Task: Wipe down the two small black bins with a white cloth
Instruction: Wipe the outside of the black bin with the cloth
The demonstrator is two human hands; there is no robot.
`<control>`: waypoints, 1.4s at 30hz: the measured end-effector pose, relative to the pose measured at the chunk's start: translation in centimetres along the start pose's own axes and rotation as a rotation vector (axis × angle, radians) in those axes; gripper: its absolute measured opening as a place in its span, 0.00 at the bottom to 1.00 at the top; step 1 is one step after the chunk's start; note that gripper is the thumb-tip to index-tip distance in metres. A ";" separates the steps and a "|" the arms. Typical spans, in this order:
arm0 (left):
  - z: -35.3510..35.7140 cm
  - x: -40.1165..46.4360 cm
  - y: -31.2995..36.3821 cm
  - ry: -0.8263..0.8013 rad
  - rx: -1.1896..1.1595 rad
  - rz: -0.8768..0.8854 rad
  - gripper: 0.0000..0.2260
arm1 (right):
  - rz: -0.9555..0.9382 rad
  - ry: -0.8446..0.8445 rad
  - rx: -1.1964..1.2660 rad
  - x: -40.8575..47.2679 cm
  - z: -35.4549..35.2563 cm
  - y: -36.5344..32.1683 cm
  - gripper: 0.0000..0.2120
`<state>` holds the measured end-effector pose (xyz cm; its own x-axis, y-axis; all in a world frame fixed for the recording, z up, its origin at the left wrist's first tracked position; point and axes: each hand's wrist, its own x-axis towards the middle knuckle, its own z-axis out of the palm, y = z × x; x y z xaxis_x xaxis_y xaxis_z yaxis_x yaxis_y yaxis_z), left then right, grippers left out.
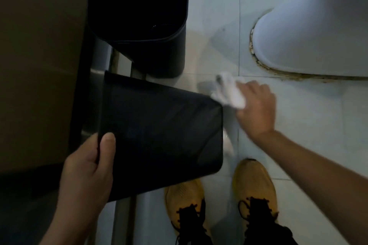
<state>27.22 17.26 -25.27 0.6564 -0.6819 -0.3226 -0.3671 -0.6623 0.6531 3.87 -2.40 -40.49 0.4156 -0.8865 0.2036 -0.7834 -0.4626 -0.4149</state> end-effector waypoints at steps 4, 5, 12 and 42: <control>0.2 0.0 0.0 -0.010 -0.001 -0.011 0.19 | 0.022 0.141 0.095 1.2 -4.2 1.2 0.18; 0.2 0.0 0.1 -0.022 -0.002 -0.022 0.19 | -0.034 0.151 0.177 -0.1 -5.4 -0.3 0.17; 0.3 0.2 0.2 0.006 0.068 0.027 0.22 | -0.559 -0.040 0.308 -8.9 -4.1 -9.1 0.17; 0.1 0.1 0.7 -0.018 0.139 -0.025 0.18 | -0.432 0.092 0.206 -6.9 0.2 -4.6 0.21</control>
<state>26.99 16.67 -24.90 0.6549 -0.6693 -0.3509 -0.4390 -0.7149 0.5442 4.71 5.82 -40.15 0.6329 -0.6155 0.4696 -0.4363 -0.7846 -0.4404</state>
